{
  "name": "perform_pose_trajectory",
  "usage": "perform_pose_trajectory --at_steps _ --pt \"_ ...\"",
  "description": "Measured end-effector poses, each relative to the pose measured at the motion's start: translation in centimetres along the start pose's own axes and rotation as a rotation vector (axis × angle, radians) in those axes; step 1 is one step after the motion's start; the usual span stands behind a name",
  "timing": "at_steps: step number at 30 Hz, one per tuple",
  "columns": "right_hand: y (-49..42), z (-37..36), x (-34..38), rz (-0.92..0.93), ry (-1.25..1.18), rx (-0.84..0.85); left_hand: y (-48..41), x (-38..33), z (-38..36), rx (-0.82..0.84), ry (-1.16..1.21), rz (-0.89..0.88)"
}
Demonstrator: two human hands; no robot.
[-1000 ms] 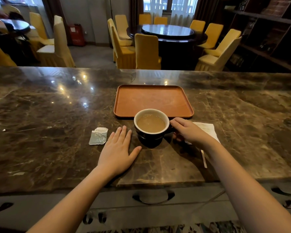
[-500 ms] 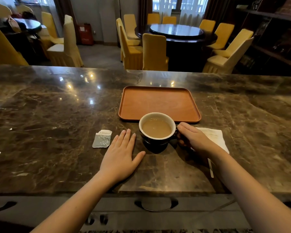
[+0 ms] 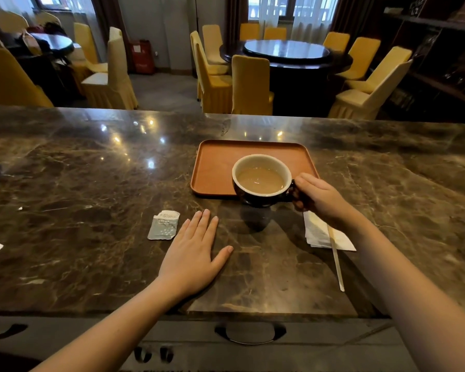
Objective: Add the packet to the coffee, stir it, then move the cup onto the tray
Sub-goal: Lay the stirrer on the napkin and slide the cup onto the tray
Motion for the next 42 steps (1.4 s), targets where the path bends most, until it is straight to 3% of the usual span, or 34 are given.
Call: perform_pose_trajectory --at_steps 18,42 --pt "-8.5 2.8 -1.7 -0.008 -0.062 0.005 0.4 -0.4 0.3 -0.033 0.018 0.019" --pt "-12.2 2.2 -3.6 -0.018 -0.022 0.064 0.6 -0.5 0.3 -0.024 0.026 0.041"
Point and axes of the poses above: each hand's wrist, its own y-axis away from the middle knuckle, its own z-axis out of the back of the hand, x = y × z, the point moved 5 cm from there along -y, towards the middle knuckle, and after that the axes turned 8 degrees about y, right-handed, at the moved point
